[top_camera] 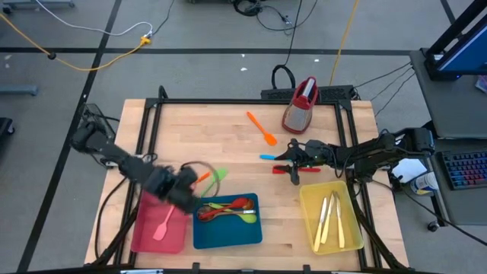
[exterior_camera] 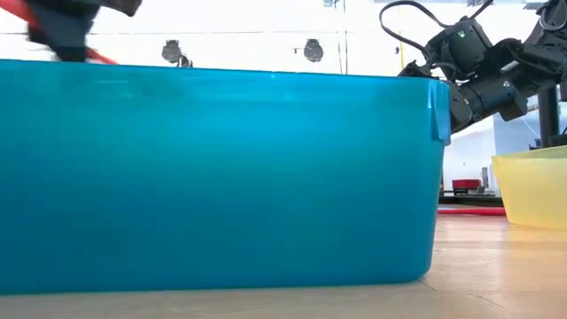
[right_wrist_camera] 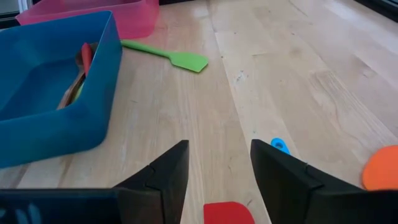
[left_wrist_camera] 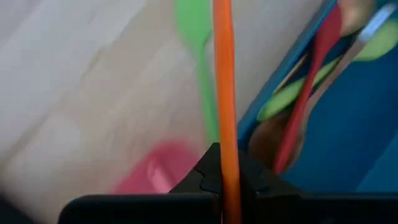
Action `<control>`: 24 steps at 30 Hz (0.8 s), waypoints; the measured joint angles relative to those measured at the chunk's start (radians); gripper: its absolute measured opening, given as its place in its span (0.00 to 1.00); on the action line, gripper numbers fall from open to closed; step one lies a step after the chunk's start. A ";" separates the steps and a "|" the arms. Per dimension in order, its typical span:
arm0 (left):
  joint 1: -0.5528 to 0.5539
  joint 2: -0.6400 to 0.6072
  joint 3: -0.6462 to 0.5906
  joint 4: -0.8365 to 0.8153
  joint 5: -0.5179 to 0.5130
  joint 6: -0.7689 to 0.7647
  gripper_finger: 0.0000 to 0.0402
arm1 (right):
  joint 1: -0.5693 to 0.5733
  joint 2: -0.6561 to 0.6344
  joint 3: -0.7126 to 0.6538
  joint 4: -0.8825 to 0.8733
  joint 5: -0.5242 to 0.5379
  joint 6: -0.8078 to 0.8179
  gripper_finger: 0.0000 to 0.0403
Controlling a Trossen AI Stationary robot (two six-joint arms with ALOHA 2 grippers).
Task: Pick & Place Kitchen Items
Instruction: Put the orange spatula into the pink bin
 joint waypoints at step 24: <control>-0.508 0.165 -0.002 -0.102 0.210 -1.001 0.01 | 0.000 0.000 0.000 0.000 0.000 -0.001 0.42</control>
